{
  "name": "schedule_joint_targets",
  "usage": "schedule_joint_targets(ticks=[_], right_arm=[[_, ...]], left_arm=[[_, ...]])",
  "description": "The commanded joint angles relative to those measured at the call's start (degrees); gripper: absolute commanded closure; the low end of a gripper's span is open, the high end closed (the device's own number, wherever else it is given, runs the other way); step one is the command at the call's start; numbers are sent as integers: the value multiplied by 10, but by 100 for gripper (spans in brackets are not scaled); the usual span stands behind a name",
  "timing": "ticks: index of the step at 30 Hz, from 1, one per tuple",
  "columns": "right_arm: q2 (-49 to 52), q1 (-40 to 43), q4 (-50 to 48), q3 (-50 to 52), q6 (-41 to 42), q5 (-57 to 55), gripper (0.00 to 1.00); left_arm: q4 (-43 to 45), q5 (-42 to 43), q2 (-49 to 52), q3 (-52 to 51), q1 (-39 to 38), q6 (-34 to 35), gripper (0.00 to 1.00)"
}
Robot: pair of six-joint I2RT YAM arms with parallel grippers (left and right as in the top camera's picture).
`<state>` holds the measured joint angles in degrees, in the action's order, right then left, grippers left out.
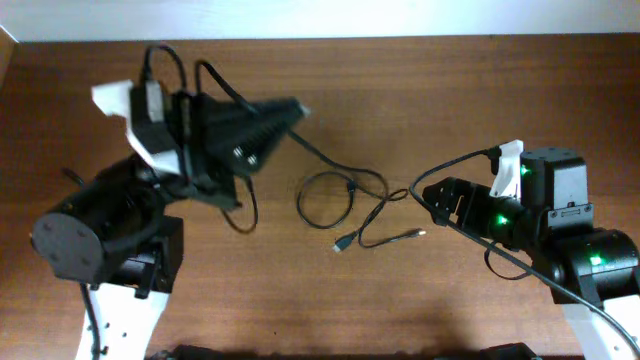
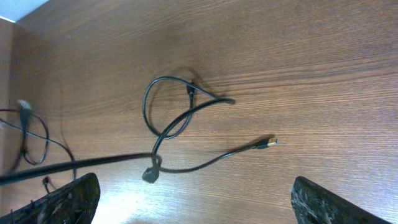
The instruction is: Untangle cables
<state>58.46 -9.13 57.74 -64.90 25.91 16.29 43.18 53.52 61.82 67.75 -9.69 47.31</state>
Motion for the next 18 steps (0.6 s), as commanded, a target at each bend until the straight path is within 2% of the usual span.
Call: schedule_joint_targets(ticks=[1,4,6,8,10,12,13,14,15,17,18], right_arm=[[-1,2,5,-3,-9,-27,3],[13,2,17,-2,-24,-30,3],[43,2,-1,-2,-32,-18,3],[103,1,-39,-2,-43,38,3],[146,2,-56,-2,-58,81,3],[162,2,-57,-2,-59,86,3],[157,2,-56,-2,-62,86,3],[153,2,-56,-2,-63,85,3],[150,2,-57,-3,-67,85,3],[150,2,-57,-3,-67,83,3],[150,2,-56,-2,-67,78,3]], left_arm=[[-3,-116,-1,8,55,170,100],[-3,-189,-1,8,73,221,100],[-2,-241,-1,8,72,304,100],[12,-209,-1,8,34,353,100],[-9,-124,3,8,-40,276,100],[-205,-87,3,8,-93,172,100],[-359,-98,11,8,-107,153,100],[-397,-90,21,8,-111,153,100],[-407,-69,38,8,-123,153,100],[-371,-57,43,8,-132,166,100],[-281,-41,43,8,-132,207,100]])
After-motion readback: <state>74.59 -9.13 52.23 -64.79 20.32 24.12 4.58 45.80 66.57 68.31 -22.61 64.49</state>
